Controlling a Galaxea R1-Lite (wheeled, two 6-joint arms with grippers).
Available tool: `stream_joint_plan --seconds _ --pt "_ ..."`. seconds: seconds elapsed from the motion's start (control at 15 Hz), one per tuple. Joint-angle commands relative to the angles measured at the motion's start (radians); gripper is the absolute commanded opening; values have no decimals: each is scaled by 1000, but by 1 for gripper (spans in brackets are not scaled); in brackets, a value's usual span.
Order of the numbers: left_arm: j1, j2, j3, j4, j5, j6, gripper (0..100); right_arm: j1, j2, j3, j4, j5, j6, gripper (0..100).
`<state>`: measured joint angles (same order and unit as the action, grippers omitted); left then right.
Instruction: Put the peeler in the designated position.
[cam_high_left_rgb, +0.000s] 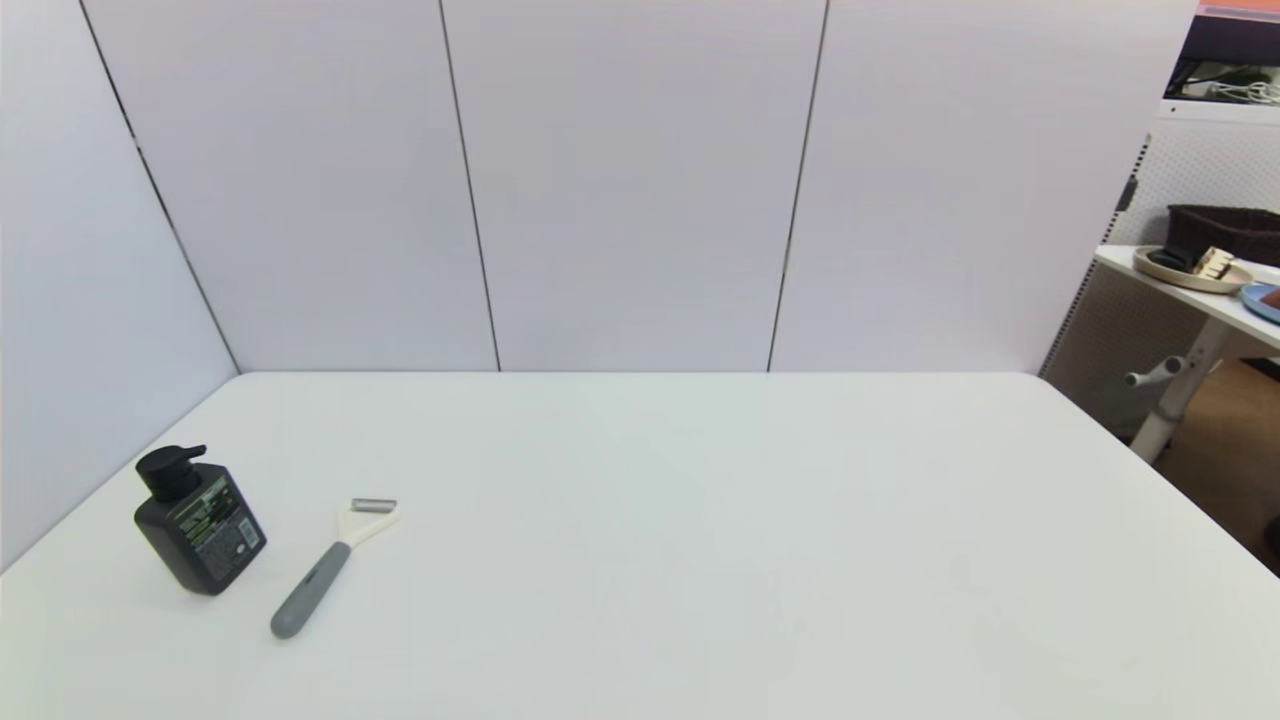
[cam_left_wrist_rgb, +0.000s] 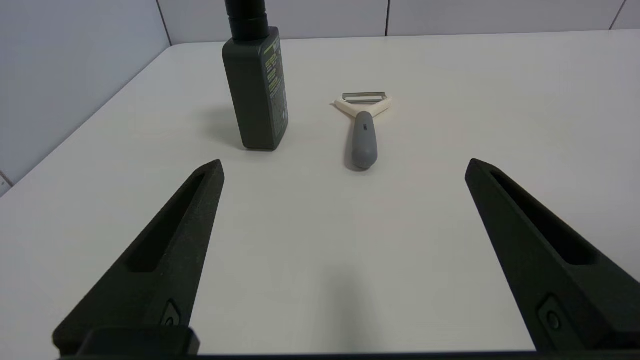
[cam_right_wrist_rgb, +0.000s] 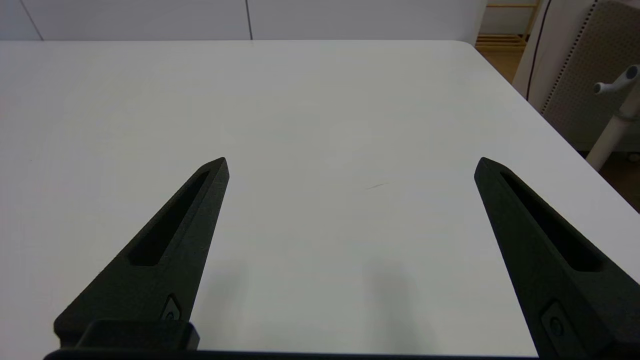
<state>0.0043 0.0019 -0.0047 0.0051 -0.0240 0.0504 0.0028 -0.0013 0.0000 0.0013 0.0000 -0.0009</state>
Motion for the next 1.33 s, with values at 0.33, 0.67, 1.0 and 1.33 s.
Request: stream_joint_plan --seconds 0.33,0.67,1.0,1.33 --pt "0 -2 0 1 -1 -7 100 0 1 0 0 0 -1 100" --pt "0 -2 2 1 -1 -7 100 0 0 0 0 0 -5 100" --pt "0 -2 2 1 -1 -7 100 0 1 0 0 -2 1 100" --pt "0 -2 0 1 -1 -7 100 0 1 0 0 -2 -1 100"
